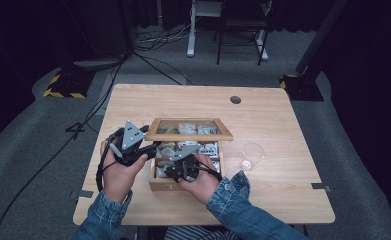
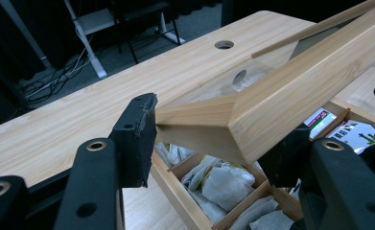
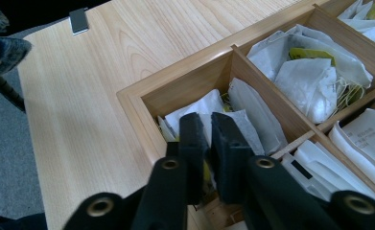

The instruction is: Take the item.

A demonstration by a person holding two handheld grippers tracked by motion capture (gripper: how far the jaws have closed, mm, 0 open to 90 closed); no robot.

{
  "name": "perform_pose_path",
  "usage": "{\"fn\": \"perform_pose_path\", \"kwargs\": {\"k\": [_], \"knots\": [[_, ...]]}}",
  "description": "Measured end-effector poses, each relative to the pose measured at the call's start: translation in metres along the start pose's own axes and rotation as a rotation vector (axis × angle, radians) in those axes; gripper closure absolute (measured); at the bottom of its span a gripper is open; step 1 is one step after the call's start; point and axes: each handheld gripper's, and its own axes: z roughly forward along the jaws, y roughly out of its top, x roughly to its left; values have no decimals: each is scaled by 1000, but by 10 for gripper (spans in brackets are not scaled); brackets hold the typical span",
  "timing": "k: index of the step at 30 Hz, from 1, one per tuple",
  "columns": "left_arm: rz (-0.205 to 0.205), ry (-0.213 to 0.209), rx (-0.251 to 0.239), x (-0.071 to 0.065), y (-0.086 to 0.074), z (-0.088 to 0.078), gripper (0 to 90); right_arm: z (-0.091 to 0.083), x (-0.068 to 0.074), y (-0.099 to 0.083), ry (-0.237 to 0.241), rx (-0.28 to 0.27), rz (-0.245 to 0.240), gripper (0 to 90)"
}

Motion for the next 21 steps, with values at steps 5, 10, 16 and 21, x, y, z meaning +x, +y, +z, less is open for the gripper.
{"fn": "perform_pose_path", "kwargs": {"k": [5, 10, 16, 21], "knots": [[2, 4, -2, 0, 0, 0, 456, -5, -1, 2, -4, -18, -6, 899], [-3, 7, -15, 1, 1, 1, 456, -14, -1, 5, -11, -42, -8, 899], [-5, 6, -16, 1, 2, 2, 457, -29, -3, 9, -31, -85, -11, 900], [-4, 3, -18, 2, 3, 2, 456, -42, -3, 11, -37, -108, -18, 900]]}}
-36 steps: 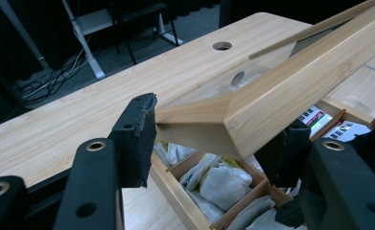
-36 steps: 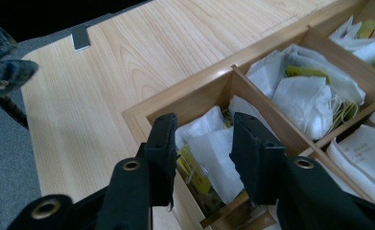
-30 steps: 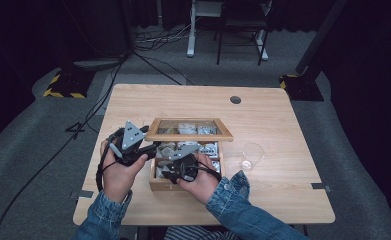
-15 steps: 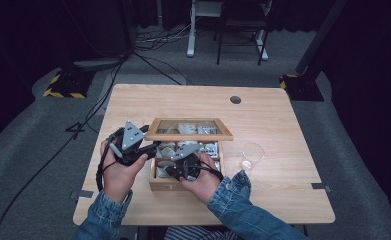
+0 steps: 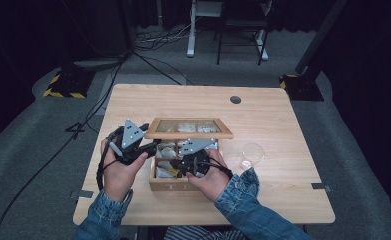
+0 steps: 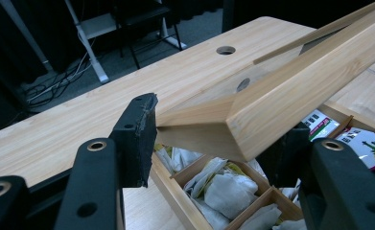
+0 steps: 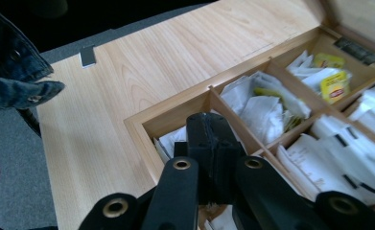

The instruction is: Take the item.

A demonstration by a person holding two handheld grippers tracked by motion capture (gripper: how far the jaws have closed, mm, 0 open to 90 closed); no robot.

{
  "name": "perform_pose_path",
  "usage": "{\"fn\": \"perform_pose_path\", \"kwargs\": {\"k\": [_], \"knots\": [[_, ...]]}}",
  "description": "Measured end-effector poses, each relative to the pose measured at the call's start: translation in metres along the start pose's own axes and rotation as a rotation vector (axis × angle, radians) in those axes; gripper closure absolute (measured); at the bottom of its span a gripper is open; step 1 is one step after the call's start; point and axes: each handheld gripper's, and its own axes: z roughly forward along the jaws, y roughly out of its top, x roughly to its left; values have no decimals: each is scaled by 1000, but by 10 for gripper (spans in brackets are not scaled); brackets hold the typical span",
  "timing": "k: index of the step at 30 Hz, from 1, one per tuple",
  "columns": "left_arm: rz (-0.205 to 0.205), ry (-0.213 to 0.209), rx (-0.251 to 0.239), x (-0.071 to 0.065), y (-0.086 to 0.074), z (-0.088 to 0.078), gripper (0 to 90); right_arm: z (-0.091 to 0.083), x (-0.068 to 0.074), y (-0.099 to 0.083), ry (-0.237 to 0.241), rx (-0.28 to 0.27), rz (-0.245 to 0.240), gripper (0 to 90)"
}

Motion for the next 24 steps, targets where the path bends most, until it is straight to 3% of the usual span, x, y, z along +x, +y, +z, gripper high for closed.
{"fn": "perform_pose_path", "kwargs": {"k": [11, 24], "knots": [[4, 7, 2, 0, 1, 3, 455, -33, -7, 4, -27, -37, 8, 900], [10, 5, -7, 2, 2, 4, 454, -69, -24, -4, -91, -67, 55, 900]]}}
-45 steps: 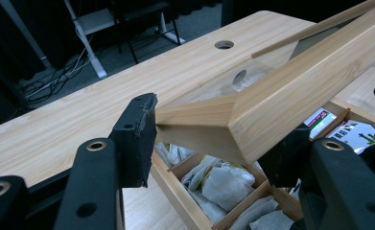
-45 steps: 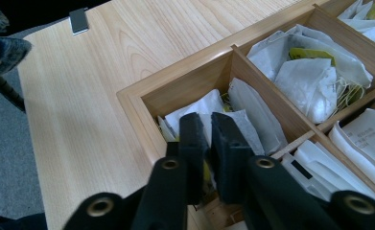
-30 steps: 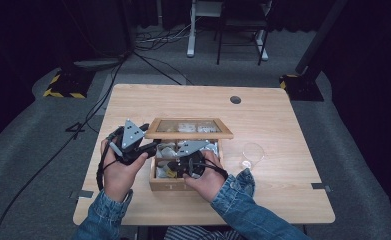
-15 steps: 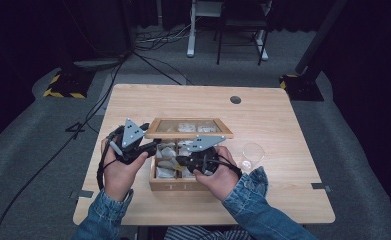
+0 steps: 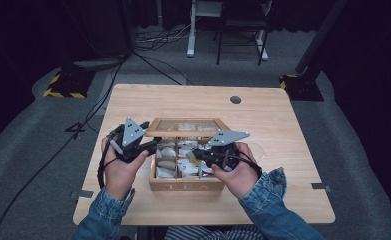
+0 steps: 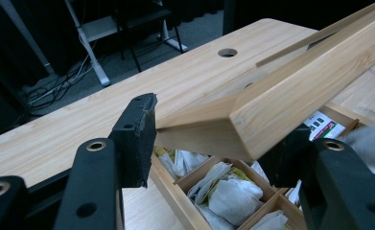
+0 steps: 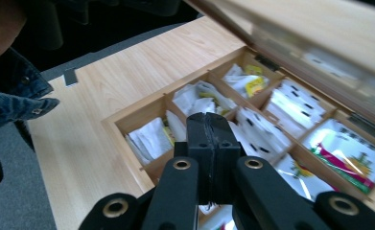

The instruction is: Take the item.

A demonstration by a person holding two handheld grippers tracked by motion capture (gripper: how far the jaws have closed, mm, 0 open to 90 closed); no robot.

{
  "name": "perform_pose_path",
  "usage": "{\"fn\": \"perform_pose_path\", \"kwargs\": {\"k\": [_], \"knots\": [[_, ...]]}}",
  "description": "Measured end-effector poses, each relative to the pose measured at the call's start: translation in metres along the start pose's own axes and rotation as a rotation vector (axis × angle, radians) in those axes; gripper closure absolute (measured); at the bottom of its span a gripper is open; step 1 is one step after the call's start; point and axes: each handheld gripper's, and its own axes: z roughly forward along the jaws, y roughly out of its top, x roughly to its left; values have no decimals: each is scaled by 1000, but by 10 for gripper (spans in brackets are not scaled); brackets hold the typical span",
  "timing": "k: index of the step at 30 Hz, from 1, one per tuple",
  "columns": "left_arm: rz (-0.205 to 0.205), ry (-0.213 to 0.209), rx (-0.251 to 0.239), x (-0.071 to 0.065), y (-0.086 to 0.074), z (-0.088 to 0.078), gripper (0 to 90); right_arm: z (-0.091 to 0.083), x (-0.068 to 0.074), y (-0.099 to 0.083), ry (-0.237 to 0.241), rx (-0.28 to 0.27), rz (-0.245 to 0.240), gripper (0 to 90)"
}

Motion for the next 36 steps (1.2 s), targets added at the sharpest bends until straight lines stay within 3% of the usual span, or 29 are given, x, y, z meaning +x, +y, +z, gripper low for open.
{"fn": "perform_pose_path", "kwargs": {"k": [20, 27, 36], "knots": [[-2, -1, -18, 2, 2, 1, 454, -48, -34, -15, -127, -54, 85, 900], [-8, 2, -26, 2, 2, 1, 455, -60, -52, -23, -185, -67, 108, 900], [-3, 6, -30, 3, 3, 2, 455, -67, -78, -39, -246, -66, 179, 900]]}}
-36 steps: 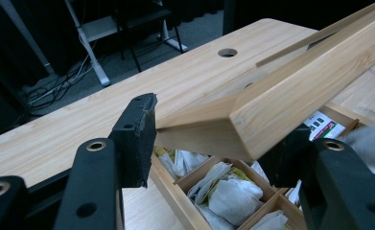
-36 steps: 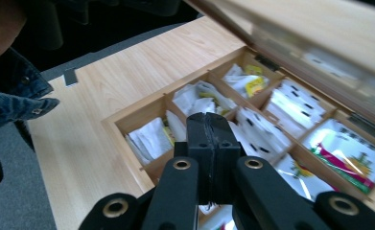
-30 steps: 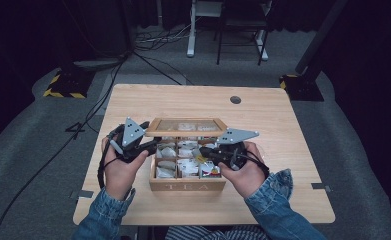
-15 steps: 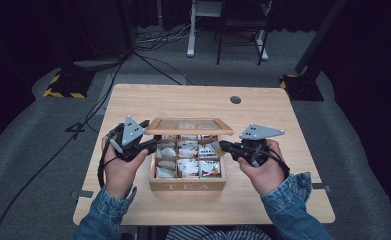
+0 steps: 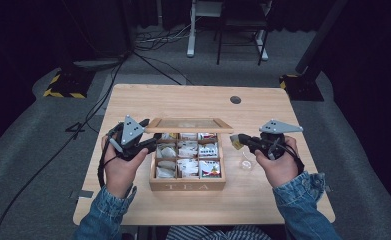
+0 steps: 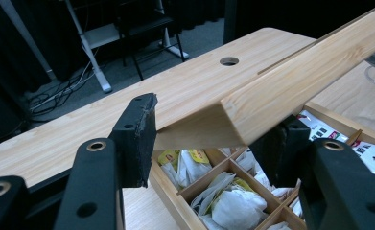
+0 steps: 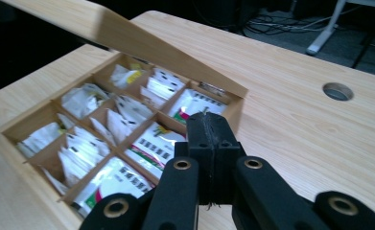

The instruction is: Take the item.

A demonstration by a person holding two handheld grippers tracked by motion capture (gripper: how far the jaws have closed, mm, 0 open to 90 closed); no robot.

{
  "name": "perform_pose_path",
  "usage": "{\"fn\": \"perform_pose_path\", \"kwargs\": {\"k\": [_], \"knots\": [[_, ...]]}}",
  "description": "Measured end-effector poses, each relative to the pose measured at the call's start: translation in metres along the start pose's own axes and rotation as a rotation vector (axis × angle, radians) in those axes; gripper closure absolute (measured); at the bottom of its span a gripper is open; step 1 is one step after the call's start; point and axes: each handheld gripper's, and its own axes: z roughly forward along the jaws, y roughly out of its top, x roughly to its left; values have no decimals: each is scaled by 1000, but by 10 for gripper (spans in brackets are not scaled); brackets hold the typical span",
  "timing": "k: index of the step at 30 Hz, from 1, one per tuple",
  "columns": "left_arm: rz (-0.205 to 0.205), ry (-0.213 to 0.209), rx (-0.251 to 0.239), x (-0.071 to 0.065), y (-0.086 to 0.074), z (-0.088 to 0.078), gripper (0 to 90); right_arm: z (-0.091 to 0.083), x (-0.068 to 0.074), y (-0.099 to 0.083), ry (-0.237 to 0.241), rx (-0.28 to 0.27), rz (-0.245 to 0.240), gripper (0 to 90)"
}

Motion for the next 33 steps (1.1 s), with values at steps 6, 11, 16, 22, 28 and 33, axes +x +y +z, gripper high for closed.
{"fn": "perform_pose_path", "kwargs": {"k": [6, 11, 16, 22, 28, 33], "knots": [[5, 5, 3, -1, 0, -1, 455, -3, -14, -7, -34, 14, 24, 900], [11, 8, 5, -2, 0, -1, 454, -4, -24, -13, -57, 37, 45, 900], [22, 16, 6, -4, 1, -1, 455, -6, -32, -20, -74, 58, 63, 900], [12, 14, 6, -3, 1, -1, 453, -6, -38, -28, -94, 98, 86, 900], [5, 12, 3, -3, 1, -1, 453, -3, -43, -37, -106, 143, 103, 900], [8, 13, 2, -3, 1, -1, 452, 2, -45, -43, -103, 171, 114, 900]]}}
